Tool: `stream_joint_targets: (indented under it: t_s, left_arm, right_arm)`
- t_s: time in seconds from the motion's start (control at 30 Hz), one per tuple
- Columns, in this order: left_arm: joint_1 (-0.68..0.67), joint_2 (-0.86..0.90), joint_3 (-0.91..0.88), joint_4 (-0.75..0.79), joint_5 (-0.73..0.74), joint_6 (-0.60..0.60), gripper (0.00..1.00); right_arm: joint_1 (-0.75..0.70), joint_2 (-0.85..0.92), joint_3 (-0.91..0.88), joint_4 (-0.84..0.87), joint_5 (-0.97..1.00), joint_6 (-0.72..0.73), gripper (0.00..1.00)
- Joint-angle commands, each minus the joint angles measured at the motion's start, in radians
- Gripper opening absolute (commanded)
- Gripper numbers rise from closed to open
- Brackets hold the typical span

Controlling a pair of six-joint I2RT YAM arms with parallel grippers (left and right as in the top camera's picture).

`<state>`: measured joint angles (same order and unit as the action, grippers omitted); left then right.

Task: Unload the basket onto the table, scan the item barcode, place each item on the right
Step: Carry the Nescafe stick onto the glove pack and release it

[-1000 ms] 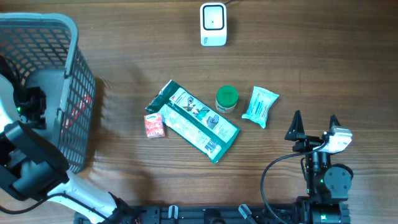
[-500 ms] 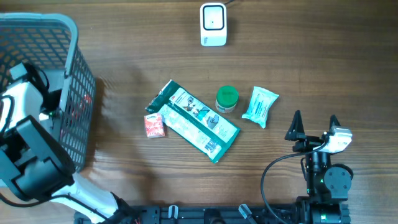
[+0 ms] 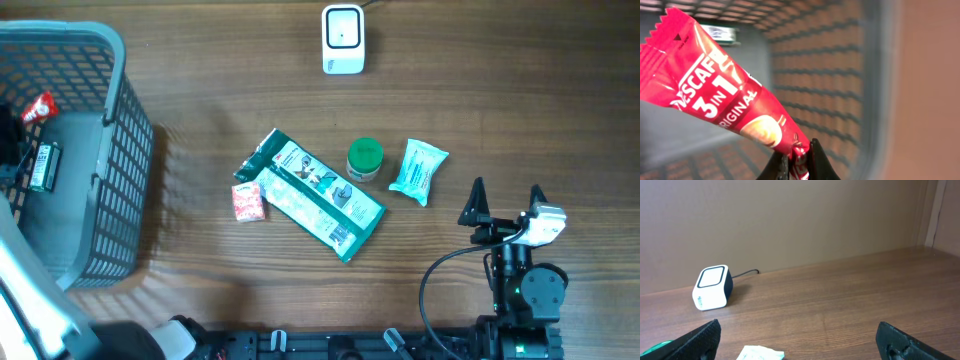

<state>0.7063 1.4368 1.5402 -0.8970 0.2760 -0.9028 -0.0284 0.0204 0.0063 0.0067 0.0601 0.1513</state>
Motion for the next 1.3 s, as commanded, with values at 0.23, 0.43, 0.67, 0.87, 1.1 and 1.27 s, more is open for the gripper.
stream_joint_targets:
  t_s: [0.23,0.43,0.67,0.87,1.1,1.27]
  left_arm:
    - [-0.663,-0.227,0.01,-0.075,-0.082,0.036,0.04]
    - [-1.129,0.132,0.01,-0.077,-0.256,0.032,0.04]
    - [-1.168,0.532,0.01,0.019,-0.157,0.037,0.04]
    - [-1.151,0.55,0.068,-0.007,-0.179,0.198,0.97]
    - [-0.932,0.311,0.634,-0.466,-0.547,0.279,1.0]
    - [-0.529,0.197,0.662,-0.535,-0.61,0.185,1.0]
  right_arm:
    - [-0.002,-0.006,-0.001,0.003,-0.009,-0.018,1.0]
    - [-0.002,-0.006,-0.001,0.004,-0.009,-0.018,1.0]
    - [-0.002,-0.006,-0.001,0.004,-0.009,-0.018,1.0]
    - [-0.002,-0.006,-0.001,0.004,-0.009,-0.018,1.0]
    - [-0.002,-0.006,-0.001,0.004,-0.009,-0.018,1.0]
    - [-0.002,-0.006,-0.001,0.004,-0.009,-0.018,1.0]
